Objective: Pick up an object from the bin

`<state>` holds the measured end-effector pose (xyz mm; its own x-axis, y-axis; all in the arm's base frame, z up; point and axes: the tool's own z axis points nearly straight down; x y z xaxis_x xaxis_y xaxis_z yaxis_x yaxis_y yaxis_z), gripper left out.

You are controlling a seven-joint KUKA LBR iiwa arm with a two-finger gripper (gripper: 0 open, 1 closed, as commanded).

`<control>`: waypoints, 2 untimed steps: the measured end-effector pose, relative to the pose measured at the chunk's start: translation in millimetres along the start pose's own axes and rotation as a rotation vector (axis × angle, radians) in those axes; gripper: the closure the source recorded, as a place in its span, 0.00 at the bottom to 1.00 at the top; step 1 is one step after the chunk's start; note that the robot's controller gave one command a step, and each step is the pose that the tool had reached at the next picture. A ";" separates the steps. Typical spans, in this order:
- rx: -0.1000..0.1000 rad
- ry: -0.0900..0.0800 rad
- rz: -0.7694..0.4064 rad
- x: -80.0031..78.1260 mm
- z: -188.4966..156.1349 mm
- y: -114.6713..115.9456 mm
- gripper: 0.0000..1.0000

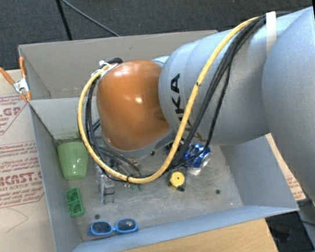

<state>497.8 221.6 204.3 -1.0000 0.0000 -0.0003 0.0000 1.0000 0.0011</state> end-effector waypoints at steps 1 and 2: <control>0.000 0.000 0.000 0.0 0.0 -0.1 0.00; 0.003 0.007 0.129 -0.9 139.4 -3.3 0.00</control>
Offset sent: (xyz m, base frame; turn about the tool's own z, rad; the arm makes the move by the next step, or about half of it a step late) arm 0.0000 0.0000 0.0000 0.0000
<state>498.7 218.5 64.9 -0.9917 0.1287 0.0066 0.1286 0.9917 -0.0025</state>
